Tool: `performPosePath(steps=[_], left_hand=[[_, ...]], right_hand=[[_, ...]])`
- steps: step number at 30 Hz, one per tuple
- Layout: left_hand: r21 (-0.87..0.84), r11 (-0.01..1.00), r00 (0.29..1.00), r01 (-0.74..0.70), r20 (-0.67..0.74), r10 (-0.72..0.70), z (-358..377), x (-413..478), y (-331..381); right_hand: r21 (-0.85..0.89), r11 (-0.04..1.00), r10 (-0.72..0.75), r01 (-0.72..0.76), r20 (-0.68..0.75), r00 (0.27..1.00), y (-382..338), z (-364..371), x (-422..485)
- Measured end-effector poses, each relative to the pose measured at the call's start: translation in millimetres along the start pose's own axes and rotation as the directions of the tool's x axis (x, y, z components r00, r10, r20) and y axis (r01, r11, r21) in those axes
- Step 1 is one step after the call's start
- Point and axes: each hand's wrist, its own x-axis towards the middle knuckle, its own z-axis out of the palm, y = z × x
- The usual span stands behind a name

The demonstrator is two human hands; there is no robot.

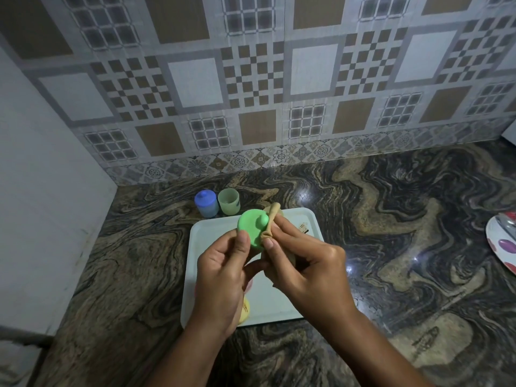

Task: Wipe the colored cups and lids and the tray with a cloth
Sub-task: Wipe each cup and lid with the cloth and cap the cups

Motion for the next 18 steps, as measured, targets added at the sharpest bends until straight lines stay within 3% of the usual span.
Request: performPosePath(steps=[3, 7, 9, 18], left_hand=[[-0.016, 0.999, 0.998, 0.044, 0.038, -0.043, -6, -2, 5], [-0.030, 0.999, 0.994, 0.045, 0.098, -0.042, 4, -8, 7], [-0.039, 0.998, 0.992, 0.044, 0.122, -0.039, 9, -10, 6], [0.000, 0.999, 0.999, 0.047, -0.006, -0.047, 4, -1, 0]], right_hand=[[0.054, 0.998, 0.044, -0.042, -0.030, 0.999, -1, -3, 4], [0.086, 0.974, 0.201, -0.209, 0.096, 0.975, 1, -5, 2], [0.169, 0.942, 0.279, -0.291, 0.088, 0.956, -1, -2, -1], [0.265, 0.912, 0.278, -0.312, 0.161, 0.947, -7, 7, -3]])
